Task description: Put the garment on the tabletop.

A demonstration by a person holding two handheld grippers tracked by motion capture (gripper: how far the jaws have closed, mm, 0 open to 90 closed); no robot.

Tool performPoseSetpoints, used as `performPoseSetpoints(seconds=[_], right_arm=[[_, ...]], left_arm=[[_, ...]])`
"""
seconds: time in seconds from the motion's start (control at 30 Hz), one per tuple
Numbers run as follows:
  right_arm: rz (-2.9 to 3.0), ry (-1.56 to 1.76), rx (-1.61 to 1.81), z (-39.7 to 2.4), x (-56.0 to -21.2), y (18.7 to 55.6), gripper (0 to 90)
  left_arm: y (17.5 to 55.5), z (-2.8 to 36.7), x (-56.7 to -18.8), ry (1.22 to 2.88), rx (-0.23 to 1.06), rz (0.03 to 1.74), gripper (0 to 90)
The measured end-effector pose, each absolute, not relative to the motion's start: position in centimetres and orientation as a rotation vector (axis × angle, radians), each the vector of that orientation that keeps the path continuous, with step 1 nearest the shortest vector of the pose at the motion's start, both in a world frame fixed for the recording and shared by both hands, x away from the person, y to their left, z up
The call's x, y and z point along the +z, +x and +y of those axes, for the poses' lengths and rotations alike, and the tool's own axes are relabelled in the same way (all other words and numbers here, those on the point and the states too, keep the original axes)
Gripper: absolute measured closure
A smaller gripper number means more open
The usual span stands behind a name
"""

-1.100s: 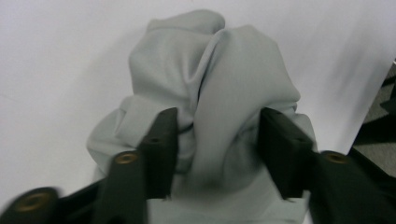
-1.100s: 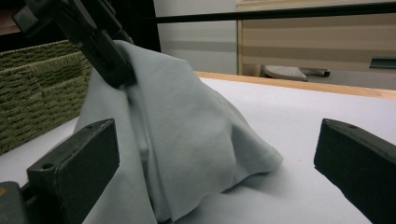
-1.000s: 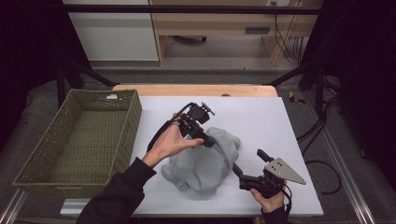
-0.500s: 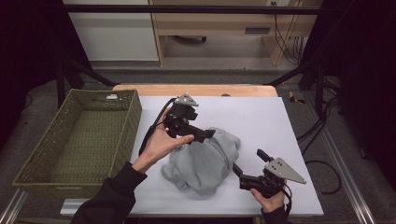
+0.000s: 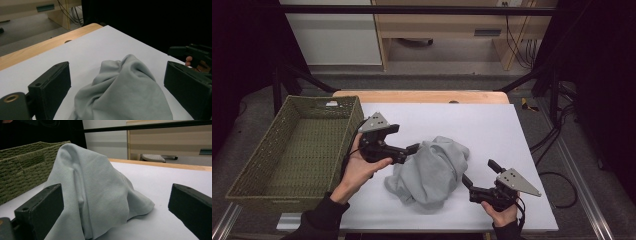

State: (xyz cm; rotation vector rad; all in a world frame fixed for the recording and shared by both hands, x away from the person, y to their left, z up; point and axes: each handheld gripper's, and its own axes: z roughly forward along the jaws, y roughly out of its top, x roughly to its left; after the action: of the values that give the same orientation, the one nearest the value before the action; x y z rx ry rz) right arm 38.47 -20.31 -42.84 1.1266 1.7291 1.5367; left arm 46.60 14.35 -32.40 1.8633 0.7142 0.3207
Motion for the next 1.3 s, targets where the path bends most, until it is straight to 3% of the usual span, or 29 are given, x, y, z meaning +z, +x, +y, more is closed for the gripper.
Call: performPoseSetpoints(seconds=[0.67,1.3], right_arm=[[1.730,1.116,1.536,-20.4,-42.6,38.3,0.2],[1.733,1.127,1.534,-20.7,-42.6,38.3,0.2]], left_arm=[[41.2,20.3,-36.8,1.758,0.434,0.752,4.5],[40.0,23.2,-40.0,1.716,0.427,0.870,4.5]])
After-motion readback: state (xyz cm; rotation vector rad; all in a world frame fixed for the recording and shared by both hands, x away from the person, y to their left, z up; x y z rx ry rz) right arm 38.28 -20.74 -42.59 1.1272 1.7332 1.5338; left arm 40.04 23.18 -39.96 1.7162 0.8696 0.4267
